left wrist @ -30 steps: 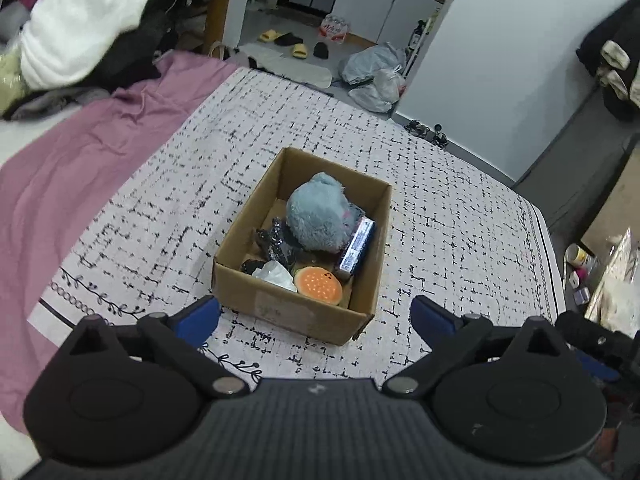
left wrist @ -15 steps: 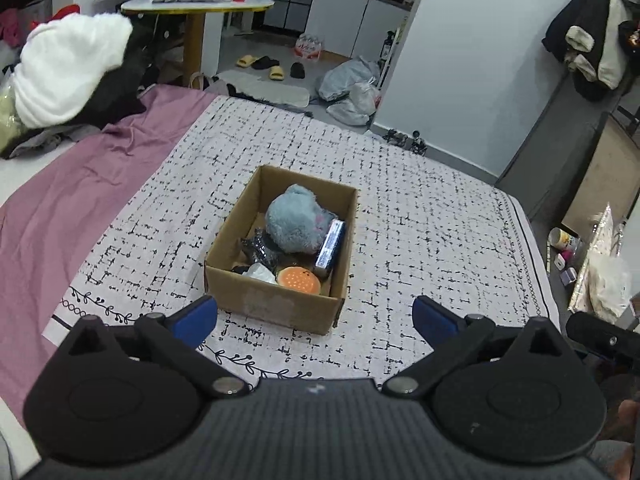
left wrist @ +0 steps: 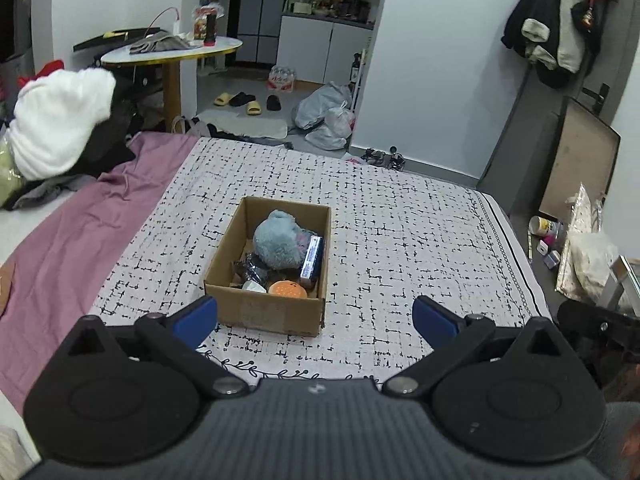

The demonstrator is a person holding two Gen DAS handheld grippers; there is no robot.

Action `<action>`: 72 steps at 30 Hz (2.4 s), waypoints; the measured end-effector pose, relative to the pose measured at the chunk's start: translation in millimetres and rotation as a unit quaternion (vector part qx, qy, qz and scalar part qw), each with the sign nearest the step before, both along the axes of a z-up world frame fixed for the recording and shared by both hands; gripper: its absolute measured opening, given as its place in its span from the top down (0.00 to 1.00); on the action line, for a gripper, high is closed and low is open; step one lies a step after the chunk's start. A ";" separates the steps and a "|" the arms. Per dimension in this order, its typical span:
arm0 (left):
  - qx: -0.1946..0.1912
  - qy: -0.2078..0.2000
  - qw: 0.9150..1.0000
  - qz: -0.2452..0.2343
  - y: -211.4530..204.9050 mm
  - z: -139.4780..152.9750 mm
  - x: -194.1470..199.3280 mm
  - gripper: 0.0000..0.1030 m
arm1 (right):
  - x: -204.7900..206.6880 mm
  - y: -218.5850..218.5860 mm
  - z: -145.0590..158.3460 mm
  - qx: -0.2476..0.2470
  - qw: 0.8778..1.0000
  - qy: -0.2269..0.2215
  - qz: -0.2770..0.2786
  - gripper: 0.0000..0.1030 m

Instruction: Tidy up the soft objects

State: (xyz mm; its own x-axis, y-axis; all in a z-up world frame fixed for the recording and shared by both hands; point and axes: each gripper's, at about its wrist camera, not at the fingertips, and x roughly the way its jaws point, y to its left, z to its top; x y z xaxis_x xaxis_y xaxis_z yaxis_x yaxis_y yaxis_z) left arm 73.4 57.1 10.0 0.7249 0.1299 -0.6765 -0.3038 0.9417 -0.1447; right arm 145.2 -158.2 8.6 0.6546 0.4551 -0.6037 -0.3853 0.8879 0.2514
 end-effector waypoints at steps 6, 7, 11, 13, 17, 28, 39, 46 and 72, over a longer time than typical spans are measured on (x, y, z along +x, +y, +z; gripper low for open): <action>0.009 -0.011 1.000 -0.009 -9.5 4.8 -9.4 0.00 | -12.2 -5.4 3.4 0.001 1.000 -0.009 0.004 0.00; 0.009 -0.013 1.000 -0.011 -11.1 5.8 -11.0 0.00 | -14.1 -6.5 4.3 0.001 1.000 -0.011 0.004 0.00; 0.015 -0.021 1.000 -0.014 -16.1 9.2 -17.7 0.00 | -22.4 -9.6 8.3 -0.004 1.000 -0.022 0.004 0.00; 0.015 -0.025 0.999 -0.016 -18.5 10.3 -20.9 0.00 | -26.4 -10.8 9.0 -0.007 1.000 -0.026 0.003 0.00; 0.021 -0.032 0.999 -0.017 -23.5 12.1 -27.1 0.00 | -33.3 -14.2 8.4 -0.008 0.999 -0.031 0.005 0.00; 0.033 -0.036 0.999 -0.025 -37.5 14.0 -35.6 0.00 | -40.4 -22.8 4.8 -0.009 0.999 -0.032 0.000 0.00; 0.036 -0.033 0.998 -0.026 -39.4 9.1 -30.3 0.00 | -41.5 -25.5 1.0 -0.018 0.999 -0.035 -0.001 0.00; 0.037 -0.032 0.998 -0.030 -42.1 6.0 -29.4 0.00 | -39.9 -28.7 -0.9 -0.015 0.999 -0.031 -0.006 0.00; 0.028 -0.032 0.999 -0.022 -28.1 -0.5 -37.0 0.00 | -43.1 -23.0 -4.2 -0.023 0.999 -0.029 -0.002 0.00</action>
